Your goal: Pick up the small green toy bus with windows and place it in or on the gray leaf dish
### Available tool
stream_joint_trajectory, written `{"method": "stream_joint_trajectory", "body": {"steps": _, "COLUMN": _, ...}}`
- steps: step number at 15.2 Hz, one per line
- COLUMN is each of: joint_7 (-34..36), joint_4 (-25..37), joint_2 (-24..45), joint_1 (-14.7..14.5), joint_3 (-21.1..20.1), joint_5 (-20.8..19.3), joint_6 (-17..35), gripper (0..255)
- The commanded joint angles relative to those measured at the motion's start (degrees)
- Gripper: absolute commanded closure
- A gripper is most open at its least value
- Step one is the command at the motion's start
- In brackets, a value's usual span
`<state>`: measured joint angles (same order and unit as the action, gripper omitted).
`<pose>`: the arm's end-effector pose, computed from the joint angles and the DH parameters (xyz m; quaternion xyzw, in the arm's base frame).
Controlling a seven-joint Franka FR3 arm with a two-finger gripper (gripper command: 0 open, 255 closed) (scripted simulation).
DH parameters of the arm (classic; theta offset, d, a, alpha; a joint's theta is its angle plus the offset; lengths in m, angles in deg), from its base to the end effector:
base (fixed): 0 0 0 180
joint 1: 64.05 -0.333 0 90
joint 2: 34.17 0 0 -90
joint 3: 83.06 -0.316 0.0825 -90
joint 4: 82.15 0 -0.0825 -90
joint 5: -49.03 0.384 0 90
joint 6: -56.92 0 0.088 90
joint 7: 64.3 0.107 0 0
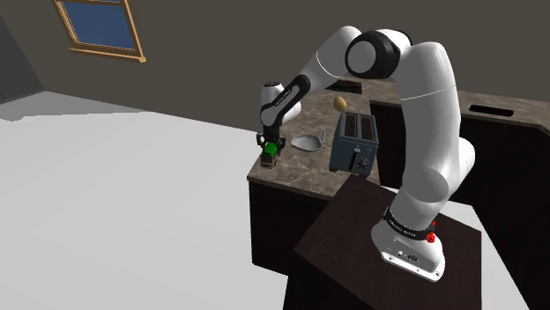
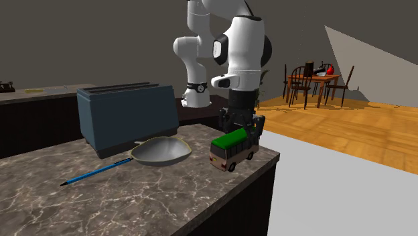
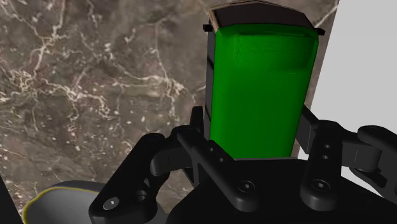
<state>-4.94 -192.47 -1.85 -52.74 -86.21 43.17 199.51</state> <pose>0.6188 -0.0895 0.1942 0.8509 -0.5251 0.0075 0.0146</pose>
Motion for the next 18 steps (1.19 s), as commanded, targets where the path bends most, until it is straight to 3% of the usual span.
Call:
{"method": "stream_joint_trajectory", "body": {"steps": 1, "joint_7": 0.0, "joint_4": 0.0, "joint_2": 0.0, "joint_1": 0.0, "joint_3": 0.0, "joint_5": 0.0, "joint_6": 0.0, "gripper": 255}}
{"method": "stream_joint_trajectory", "body": {"steps": 7, "joint_7": 0.0, "joint_4": 0.0, "joint_2": 0.0, "joint_1": 0.0, "joint_3": 0.0, "joint_5": 0.0, "joint_6": 0.0, "gripper": 255}}
{"method": "stream_joint_trajectory", "body": {"steps": 18, "joint_7": -0.7, "joint_4": -0.1, "joint_2": -6.2, "joint_1": 0.4, "joint_3": -0.5, "joint_5": 0.8, "joint_6": -6.1, "gripper": 255}}
